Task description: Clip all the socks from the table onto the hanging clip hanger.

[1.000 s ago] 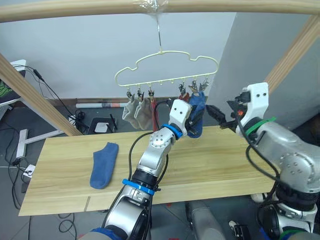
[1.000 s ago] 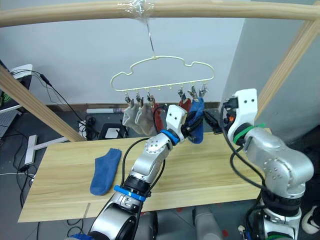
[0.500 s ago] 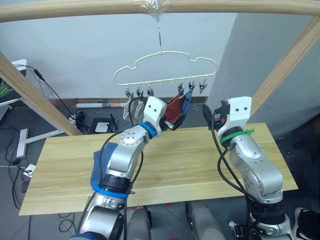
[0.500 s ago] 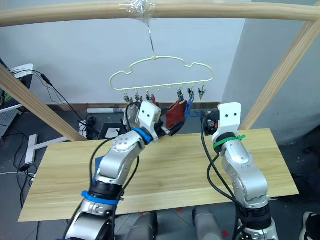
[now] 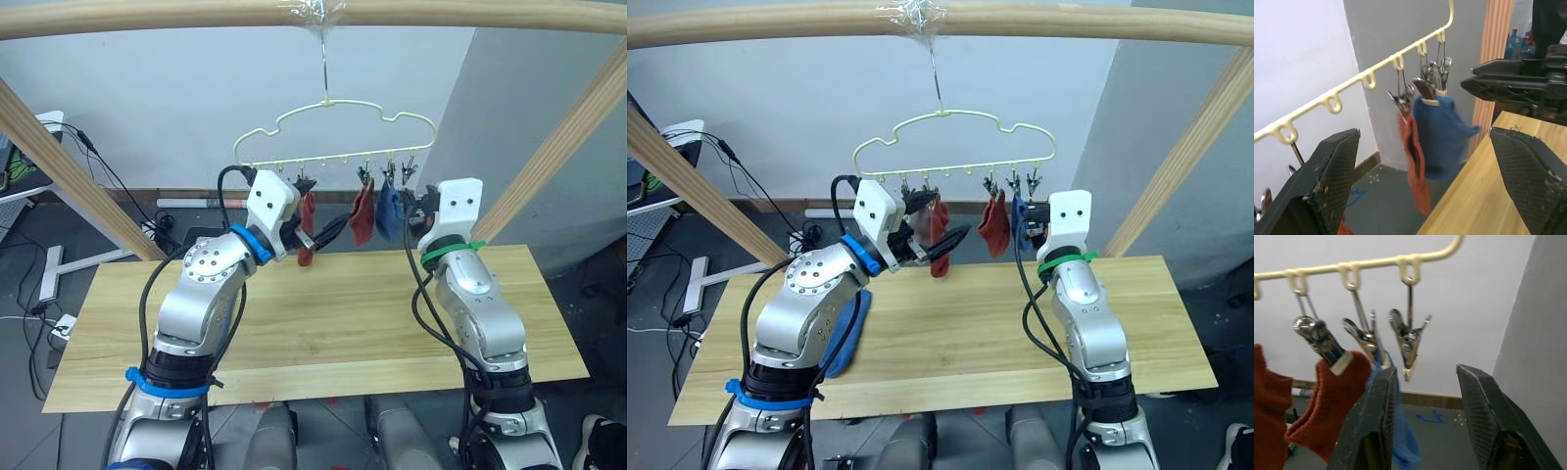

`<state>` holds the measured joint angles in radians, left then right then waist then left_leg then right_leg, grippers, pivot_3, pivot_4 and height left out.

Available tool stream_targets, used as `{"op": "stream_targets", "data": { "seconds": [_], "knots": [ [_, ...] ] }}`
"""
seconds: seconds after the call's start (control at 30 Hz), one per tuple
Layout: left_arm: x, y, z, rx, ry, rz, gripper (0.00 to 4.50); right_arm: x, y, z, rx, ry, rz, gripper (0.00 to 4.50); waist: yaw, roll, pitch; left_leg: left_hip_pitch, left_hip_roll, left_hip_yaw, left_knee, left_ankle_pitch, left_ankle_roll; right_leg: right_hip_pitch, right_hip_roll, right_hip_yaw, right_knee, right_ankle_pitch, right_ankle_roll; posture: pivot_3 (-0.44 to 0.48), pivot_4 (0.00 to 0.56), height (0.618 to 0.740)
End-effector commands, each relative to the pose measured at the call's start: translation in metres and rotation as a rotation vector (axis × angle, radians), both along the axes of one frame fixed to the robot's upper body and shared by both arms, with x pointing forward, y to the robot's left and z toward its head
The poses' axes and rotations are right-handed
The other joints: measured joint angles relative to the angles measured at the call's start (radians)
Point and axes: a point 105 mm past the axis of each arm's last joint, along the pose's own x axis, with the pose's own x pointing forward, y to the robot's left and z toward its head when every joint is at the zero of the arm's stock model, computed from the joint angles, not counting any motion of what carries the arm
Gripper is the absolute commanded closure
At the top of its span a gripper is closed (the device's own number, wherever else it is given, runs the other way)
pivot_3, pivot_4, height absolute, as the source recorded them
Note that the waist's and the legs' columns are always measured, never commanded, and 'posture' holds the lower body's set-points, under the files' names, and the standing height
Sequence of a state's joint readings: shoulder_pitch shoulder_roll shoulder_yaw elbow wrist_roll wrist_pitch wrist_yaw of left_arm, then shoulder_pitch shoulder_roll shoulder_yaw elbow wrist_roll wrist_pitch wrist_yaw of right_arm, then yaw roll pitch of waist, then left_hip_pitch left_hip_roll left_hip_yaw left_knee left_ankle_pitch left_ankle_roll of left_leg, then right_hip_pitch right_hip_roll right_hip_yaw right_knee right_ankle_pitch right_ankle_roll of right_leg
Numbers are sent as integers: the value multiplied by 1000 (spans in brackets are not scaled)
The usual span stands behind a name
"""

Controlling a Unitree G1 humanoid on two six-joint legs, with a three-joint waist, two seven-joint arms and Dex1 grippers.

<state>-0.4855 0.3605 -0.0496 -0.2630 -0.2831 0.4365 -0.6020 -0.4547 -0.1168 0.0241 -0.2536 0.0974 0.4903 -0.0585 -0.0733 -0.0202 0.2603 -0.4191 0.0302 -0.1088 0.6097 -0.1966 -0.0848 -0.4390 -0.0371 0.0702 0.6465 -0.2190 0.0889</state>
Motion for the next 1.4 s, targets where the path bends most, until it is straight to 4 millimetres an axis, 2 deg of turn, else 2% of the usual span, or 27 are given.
{"op": "stream_targets", "data": {
  "seconds": [0.03, 0.37, 0.8, 0.93, 1.1, 1.4],
  "knots": [
    [-5, 2, 15, -20, -59, -2, 85, 0, -1, 18, 4, -76, -9, 2586, 2, 0, 0, 0, 0, 0, 0, 0, 0, 0, 0, 0, 0, 0, 0, 31, 218, 740],
    [-7, 8, 26, -22, -83, 0, 85, 11, 7, 24, -14, -92, 7, 2586, 14, 0, 0, 0, 0, 0, 0, 0, 0, 0, 0, 0, 0, 2, -3, 51, 218, 740],
    [-8, 4, 36, -27, -100, -21, 85, 21, 14, 29, -18, -102, 18, 2586, 21, 0, 0, 0, 0, 0, 0, 0, 0, 0, 0, 0, 0, 3, -4, 63, 219, 740],
    [-12, -1, 40, -46, -75, -79, 85, 23, 15, 30, -14, -106, 22, 2586, 21, 0, 0, 0, 0, 0, 0, 0, 0, 0, 0, 0, 1, 3, -5, 63, 219, 740],
    [-31, -13, 43, -115, 45, -255, 85, 25, 17, 33, -22, -115, 42, 2586, 21, 0, 0, 0, 0, 0, 0, 0, 0, 0, 0, 0, 1, 3, -5, 70, 221, 740],
    [-32, -14, 51, -136, 62, -268, 85, 24, 19, 35, -51, -134, 53, 2586, 22, 0, 0, 1, 0, 0, 0, 0, 0, 0, 0, 0, 1, 3, -5, 72, 221, 740]
  ]
}}
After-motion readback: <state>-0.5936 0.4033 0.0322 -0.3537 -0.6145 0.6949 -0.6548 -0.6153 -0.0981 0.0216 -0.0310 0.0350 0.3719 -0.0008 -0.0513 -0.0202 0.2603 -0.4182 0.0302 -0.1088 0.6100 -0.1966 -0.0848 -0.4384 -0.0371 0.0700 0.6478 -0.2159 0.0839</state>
